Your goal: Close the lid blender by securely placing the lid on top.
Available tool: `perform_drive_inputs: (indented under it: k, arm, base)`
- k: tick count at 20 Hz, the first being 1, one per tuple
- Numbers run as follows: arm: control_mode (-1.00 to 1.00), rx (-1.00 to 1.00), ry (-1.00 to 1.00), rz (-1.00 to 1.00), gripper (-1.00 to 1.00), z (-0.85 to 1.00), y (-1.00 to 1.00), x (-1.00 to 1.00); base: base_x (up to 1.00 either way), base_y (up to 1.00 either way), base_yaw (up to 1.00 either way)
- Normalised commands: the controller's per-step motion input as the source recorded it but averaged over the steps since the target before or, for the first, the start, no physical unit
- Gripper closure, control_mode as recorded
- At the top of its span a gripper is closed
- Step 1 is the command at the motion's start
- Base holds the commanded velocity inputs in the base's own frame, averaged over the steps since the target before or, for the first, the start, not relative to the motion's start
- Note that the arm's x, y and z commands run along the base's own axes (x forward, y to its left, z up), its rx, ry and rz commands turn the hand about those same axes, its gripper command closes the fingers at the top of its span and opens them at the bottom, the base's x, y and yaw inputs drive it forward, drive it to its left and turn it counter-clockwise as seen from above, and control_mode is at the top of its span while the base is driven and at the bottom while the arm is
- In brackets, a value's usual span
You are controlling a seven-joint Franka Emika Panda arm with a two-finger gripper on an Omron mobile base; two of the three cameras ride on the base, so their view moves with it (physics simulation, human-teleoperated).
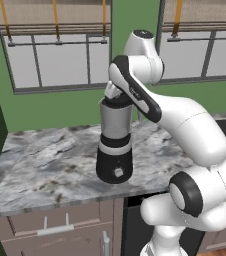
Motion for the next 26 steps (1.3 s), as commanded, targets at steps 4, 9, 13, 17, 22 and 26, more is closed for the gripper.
perform_drive_inputs:
  k: [4,9,13,17,22,26]
  arm:
    - [-1.00,0.00,0.03,0.00,1.00,-0.01,0.19,-0.06]
    - [-1.00,0.00,0.03,0.00,1.00,0.20,0.08,-0.01]
    - [-1.00,0.02,0.08,0.00,1.00,0.26,0.00,-0.01]
    - [-1.00,0.04,0.05,0.00,1.00,0.08,0.00,-0.02]
    - [-1.00,0.06,0.00,0.00,1.00,0.00,0.00,-0.35]
    - [-1.00,0.02,-0.04,0.00,1.00,-0.06,0.00,-0.47]
  base:
    - [0.00,0.00,0.00]
    - [0.00,0.00,0.00]
    - [0.00,0.00,0.00]
    - [0.00,0.00,0.00]
    - [0.00,0.00,0.00]
    - [0.00,0.00,0.00]
